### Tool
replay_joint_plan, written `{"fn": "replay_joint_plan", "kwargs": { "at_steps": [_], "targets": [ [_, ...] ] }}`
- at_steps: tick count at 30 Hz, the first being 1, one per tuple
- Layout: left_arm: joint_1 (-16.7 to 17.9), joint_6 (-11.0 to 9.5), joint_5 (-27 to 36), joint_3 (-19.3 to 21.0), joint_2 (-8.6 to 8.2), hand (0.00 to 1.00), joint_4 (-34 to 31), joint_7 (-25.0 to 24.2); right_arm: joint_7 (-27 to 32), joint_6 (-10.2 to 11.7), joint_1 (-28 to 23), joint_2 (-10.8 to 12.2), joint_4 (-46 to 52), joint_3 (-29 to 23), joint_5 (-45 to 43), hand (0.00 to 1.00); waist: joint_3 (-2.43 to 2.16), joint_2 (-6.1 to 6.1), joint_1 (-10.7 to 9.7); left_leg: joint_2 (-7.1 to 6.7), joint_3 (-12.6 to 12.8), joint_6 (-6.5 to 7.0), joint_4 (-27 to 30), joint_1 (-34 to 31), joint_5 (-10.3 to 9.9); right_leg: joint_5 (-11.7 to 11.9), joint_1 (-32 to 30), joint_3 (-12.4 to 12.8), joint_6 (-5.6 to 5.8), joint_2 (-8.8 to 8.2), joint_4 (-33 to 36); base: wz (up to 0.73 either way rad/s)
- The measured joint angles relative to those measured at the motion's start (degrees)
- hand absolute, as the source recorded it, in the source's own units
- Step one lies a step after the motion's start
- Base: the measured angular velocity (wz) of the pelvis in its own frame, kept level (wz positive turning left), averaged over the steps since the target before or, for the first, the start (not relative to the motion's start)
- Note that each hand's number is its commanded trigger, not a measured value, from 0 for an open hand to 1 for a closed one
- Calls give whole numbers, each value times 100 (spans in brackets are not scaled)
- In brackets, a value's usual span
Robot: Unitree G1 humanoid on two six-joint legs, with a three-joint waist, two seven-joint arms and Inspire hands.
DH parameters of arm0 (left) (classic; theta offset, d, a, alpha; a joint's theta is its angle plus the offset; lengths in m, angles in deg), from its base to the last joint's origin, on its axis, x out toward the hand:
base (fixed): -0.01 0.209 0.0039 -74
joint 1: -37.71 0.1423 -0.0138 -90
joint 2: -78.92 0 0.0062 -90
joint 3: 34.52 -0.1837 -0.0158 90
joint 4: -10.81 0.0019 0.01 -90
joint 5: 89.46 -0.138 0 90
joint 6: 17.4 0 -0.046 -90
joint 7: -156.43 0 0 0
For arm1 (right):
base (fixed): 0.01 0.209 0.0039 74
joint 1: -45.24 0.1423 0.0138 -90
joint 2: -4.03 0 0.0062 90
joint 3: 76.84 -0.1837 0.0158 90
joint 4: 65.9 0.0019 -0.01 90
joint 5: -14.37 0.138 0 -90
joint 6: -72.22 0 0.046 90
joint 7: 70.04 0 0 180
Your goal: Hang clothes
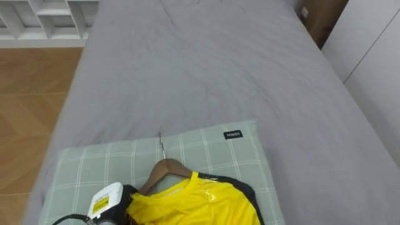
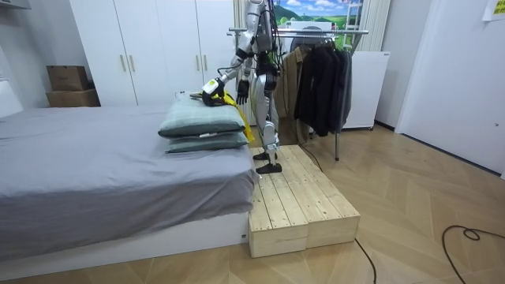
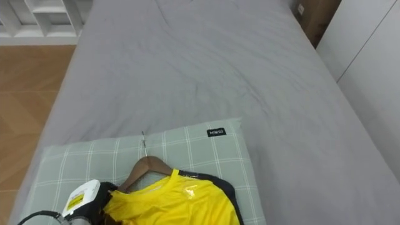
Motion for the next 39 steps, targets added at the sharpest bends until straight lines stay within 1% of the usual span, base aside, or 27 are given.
{"fn": "replay_joint_plan", "kwargs": {
  "at_steps": [4,8,20,24,30,34,39],
  "targets": [
    [45,34,201,-4,-34,100,38,-70,-1,0,1,1,-1,113,112,0,0,0,-1,2,0,0,0,-24,0,0,-21,-1,0,2,-1,0],
    [45,-4,339,3,-29,100,37,-175,-1,0,0,0,0,115,114,0,0,0,2,2,6,0,0,-34,0,0,-34,3,0,2,1,0],
    [42,3,356,-3,-10,100,33,-281,-3,0,1,0,3,124,115,0,-5,7,12,4,25,0,12,-83,0,0,-86,18,0,2,7,0],
    [42,5,356,-1,-8,100,33,-287,-3,0,2,-3,6,227,114,0,-9,12,11,3,25,0,10,-80,0,0,-85,19,0,2,5,0],
    [76,8,360,-3,-8,100,40,-266,-3,2,0,-3,3,241,70,0,-13,20,6,4,26,0,-2,-21,0,0,-29,23,0,3,-1,0],
    [123,6,369,-3,-9,100,36,-244,-2,6,2,-3,4,238,70,0,-22,33,-8,3,25,0,-12,18,0,0,11,12,0,3,-6,0],
    [142,13,365,2,-12,100,5,-196,3,5,-4,-25,18,213,80,0,-51,80,-13,3,28,0,12,17,0,1,13,23,-1,3,2,0]
  ]
}}
